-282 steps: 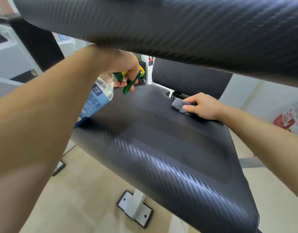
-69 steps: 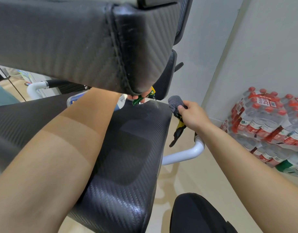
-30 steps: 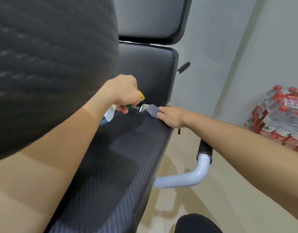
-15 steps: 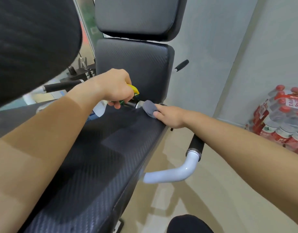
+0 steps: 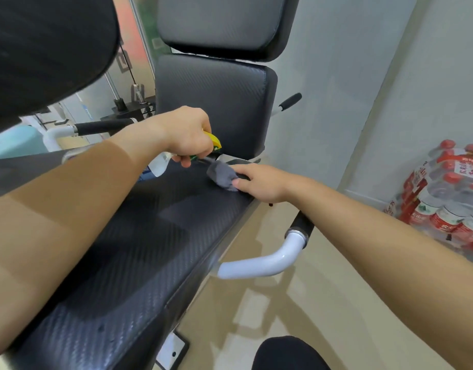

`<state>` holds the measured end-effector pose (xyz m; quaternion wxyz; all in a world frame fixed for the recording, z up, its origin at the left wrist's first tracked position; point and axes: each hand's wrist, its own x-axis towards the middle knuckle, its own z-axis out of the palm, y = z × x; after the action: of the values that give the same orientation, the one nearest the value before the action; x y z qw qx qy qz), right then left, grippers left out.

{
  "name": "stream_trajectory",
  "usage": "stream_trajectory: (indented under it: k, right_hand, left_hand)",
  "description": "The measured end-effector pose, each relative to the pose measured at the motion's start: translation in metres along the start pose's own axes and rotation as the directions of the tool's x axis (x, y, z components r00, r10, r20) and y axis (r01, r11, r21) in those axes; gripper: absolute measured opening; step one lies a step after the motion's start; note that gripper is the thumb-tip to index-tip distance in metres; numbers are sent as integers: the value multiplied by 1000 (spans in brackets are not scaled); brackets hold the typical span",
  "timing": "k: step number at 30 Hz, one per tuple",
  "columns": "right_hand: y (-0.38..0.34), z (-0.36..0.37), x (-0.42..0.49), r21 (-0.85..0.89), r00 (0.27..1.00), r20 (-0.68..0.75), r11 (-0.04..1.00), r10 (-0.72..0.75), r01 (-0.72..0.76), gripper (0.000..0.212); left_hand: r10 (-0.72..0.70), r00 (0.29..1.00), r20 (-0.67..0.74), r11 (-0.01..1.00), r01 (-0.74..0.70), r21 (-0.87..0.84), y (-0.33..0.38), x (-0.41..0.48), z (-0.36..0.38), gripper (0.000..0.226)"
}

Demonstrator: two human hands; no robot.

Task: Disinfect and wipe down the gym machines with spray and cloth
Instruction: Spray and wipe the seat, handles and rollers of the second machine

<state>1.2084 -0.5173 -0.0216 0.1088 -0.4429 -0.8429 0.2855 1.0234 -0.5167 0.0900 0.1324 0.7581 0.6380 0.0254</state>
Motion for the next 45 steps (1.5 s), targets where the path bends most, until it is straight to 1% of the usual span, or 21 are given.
stream_trajectory:
  k: [3,5,7,8,10,12,13,15,16,17,19,20,21,25,27,30,34,38,41,43,45]
  right_hand:
    - [17,-9,16,-100,978,2,973,210,-208,32]
    - [19,-14,17,-139,971,27,963,236,-230,30]
    - [15,-19,8,-102,984,44,980,174,-169,22]
    - [10,-22,0,-49,991,65,992,119,-116,18]
    - [-4,-28,-23,51,990,144,999,5,-13,23]
    - [-14,-33,-46,152,977,197,987,-76,46,22]
    - [-12,-35,-56,226,982,161,973,-94,56,21]
    - [-1,-37,-74,480,997,-73,875,-37,67,25]
    - [7,-37,-84,609,971,-230,788,70,88,27]
    - [19,-35,-94,703,908,-363,701,209,120,28]
    - [39,-28,-117,775,734,-508,611,452,160,28]
    - [49,-21,-128,794,672,-525,584,522,167,29]
    - [56,-13,-139,818,637,-517,549,572,171,29]
    - [61,13,-169,874,586,-466,447,663,189,29]
    - [58,20,-175,879,541,-471,421,697,225,29]
    - [53,28,-183,876,465,-483,411,742,254,29]
    - [47,32,-199,873,418,-489,431,766,230,29]
    - [55,32,-222,835,337,-547,528,766,155,26]
    - [60,31,-237,806,267,-591,571,762,156,26]
    - [60,30,-242,803,268,-595,574,758,159,26]
    - [57,30,-242,807,298,-589,565,751,171,28]
  left_hand:
    - [21,1000,23,1000,-22,13,2,-3,3,7]
    - [32,999,42,999,-33,22,3,-4,5,7]
    - [36,998,56,999,-38,28,4,-4,6,8]
    - [35,998,61,999,-37,30,4,-3,6,8]
    - [32,997,73,999,-34,30,4,-1,6,7]
    - [36,995,91,999,-39,22,3,0,4,8]
    - [42,994,104,999,-44,18,3,0,2,8]
    - [62,988,141,998,-65,19,4,-3,1,8]
    - [78,983,164,996,-83,21,7,-6,0,9]
    - [105,977,186,994,-109,13,9,-11,-1,10]
    - [189,951,243,982,-183,-48,18,-20,-2,15]
    - [237,932,274,971,-220,-91,24,-26,-2,18]
    - [285,909,305,957,-255,-136,31,-32,-4,20]
    - [444,801,402,895,-372,-245,60,-48,-10,28]
    - [478,781,402,878,-409,-250,73,-50,-13,28]
    - [477,782,401,878,-409,-248,88,-49,-10,21]
    - [441,773,456,897,-387,-212,96,-46,0,24]
    - [383,791,477,923,-350,-160,97,-39,8,21]
    - [357,799,484,933,-333,-138,99,-40,13,18]
    - [349,803,482,936,-327,-132,101,-40,17,18]
    - [345,802,487,937,-328,-124,103,-40,20,17]
